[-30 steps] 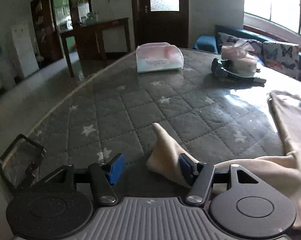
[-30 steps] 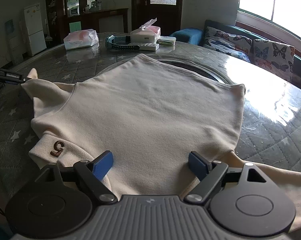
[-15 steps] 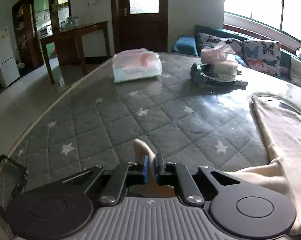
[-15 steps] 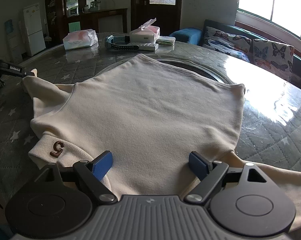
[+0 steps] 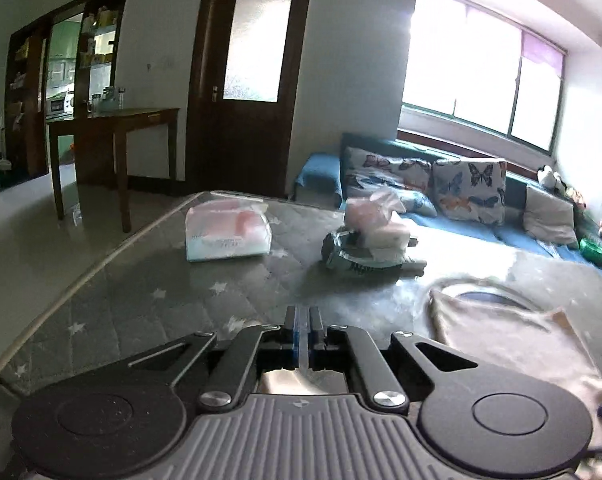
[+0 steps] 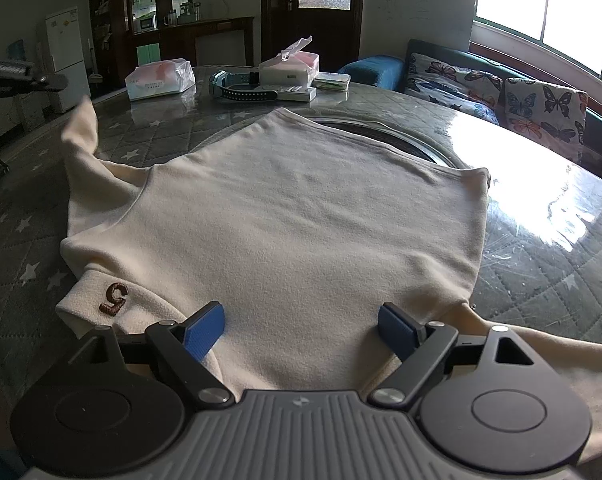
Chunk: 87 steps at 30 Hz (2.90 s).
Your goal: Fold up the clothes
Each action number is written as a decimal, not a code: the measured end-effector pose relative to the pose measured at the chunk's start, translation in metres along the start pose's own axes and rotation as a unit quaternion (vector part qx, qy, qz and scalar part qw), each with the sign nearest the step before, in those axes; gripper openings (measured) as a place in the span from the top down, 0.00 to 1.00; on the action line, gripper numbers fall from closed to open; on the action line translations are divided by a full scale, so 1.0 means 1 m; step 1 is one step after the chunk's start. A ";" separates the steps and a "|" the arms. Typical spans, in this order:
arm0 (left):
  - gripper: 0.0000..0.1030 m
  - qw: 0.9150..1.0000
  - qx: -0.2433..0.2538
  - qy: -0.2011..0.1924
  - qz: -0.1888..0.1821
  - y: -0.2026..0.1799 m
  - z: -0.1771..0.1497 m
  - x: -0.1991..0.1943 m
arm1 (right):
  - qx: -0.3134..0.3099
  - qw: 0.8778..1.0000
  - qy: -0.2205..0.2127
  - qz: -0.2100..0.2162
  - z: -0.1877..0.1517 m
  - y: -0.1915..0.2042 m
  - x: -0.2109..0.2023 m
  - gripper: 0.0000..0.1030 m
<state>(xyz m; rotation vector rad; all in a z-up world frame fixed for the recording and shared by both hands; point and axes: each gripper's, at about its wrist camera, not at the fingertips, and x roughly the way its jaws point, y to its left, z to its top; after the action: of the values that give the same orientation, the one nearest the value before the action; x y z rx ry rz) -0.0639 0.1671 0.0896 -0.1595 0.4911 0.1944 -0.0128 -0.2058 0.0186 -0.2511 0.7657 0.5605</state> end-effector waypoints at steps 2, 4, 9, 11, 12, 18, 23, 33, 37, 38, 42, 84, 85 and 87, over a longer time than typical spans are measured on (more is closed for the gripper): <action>0.96 0.999 0.015 0.030 0.032 0.006 -0.010 0.007 | 0.000 1.000 0.000 0.000 0.000 0.000 0.000 0.16; 0.96 0.996 0.027 0.059 0.060 0.014 -0.021 0.013 | -0.001 1.000 0.000 0.000 0.000 0.000 0.000 0.16; 0.95 0.990 0.014 0.105 0.089 0.028 -0.029 0.028 | 0.000 1.000 0.000 0.000 0.000 0.000 0.000 0.16; 0.94 0.992 -0.007 0.100 0.073 0.029 -0.023 0.030 | 0.000 1.000 0.000 -0.001 0.000 0.000 0.000 0.16; 0.93 0.993 -0.011 0.097 0.067 0.027 -0.019 0.032 | 0.000 1.000 0.001 -0.001 0.000 0.000 0.000 0.16; 0.57 0.994 -0.021 0.093 0.051 0.009 -0.004 0.053 | 0.001 1.000 0.002 -0.002 0.001 0.001 0.000 0.15; 0.57 0.992 -0.022 0.106 0.058 0.001 0.000 0.077 | 0.001 1.000 0.003 -0.002 0.001 0.001 0.001 0.15; 0.97 0.996 -0.035 0.079 0.032 0.001 0.006 0.071 | 0.002 1.000 0.003 -0.002 0.001 0.000 0.000 0.15; 0.98 0.999 -0.031 0.020 -0.018 0.005 0.012 0.033 | 0.002 1.000 0.003 -0.003 0.001 0.001 0.000 0.15; 0.98 0.999 -0.033 0.010 -0.031 0.008 0.011 0.025 | 0.002 1.000 0.002 -0.003 0.001 0.001 0.000 0.15; 0.97 1.000 -0.012 0.010 -0.026 0.020 -0.002 0.002 | 0.003 1.000 0.001 -0.004 0.000 0.001 0.001 0.15; 0.84 0.966 0.214 0.113 0.089 -0.030 -0.016 0.133 | 0.007 1.000 0.003 -0.005 0.002 0.001 0.003 0.12; 0.82 0.965 0.217 0.112 0.092 -0.031 -0.016 0.133 | 0.007 1.000 0.003 -0.004 0.002 0.001 0.003 0.12; 0.72 0.965 0.212 0.113 0.104 -0.031 -0.015 0.131 | 0.006 1.000 0.003 -0.004 0.002 0.001 0.004 0.11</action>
<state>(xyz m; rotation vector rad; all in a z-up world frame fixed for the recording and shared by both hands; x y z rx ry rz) 0.0497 0.1537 0.0169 0.2936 0.7654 0.2744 -0.0099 -0.2032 0.0173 -0.2447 0.7741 0.5479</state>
